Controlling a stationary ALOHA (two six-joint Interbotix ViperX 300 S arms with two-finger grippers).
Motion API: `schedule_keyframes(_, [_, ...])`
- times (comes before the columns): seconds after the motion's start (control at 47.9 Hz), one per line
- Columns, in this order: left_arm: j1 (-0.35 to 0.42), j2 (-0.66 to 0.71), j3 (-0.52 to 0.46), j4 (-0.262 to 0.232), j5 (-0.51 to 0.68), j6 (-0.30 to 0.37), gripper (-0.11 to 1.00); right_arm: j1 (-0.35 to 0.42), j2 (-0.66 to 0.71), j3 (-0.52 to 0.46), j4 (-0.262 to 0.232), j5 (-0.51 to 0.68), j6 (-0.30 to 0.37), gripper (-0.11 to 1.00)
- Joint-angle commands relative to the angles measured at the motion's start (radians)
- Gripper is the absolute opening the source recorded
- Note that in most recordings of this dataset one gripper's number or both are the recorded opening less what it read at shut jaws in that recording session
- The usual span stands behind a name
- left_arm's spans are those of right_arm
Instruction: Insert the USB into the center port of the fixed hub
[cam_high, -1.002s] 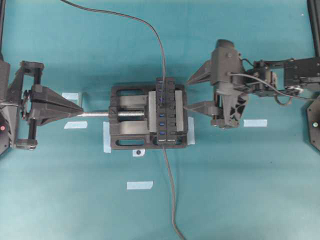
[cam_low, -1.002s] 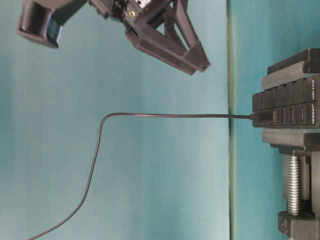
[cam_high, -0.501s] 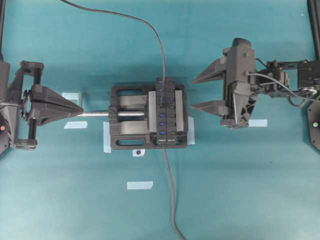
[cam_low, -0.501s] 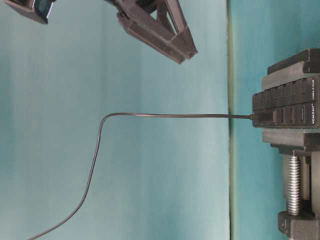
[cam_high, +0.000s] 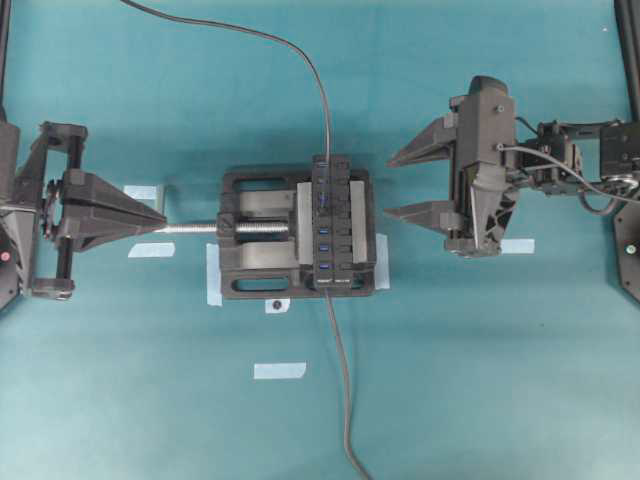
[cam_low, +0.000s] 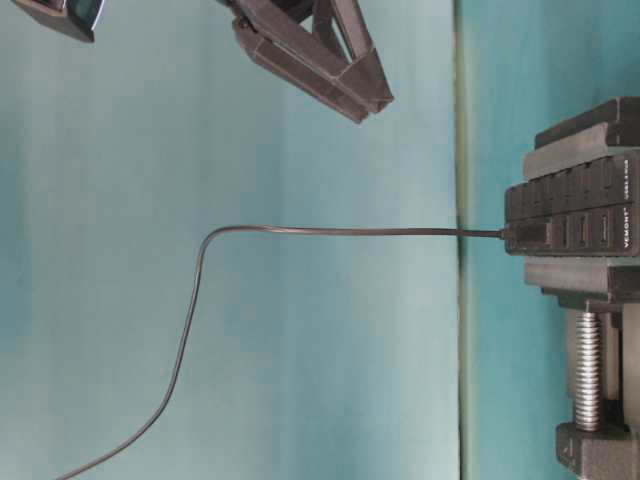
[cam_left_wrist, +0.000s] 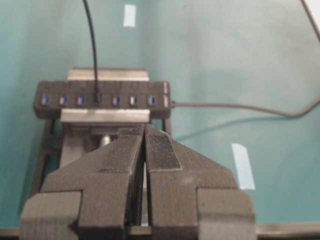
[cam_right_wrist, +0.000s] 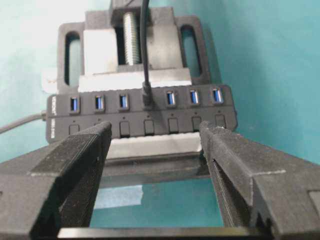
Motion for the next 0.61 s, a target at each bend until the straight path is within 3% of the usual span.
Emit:
schedule_keyframes(0.0, [0.002,0.0,-0.014,0.003,-0.006,0.0,0.0,0.002,-0.017,-0.008,0.002,-0.009,0.006,0.76])
schedule_keyframes(0.584, [0.002,-0.002,-0.012,0.002,-0.006,0.0,0.0,0.003,-0.015,-0.002,0.002,-0.006,0.006,0.76])
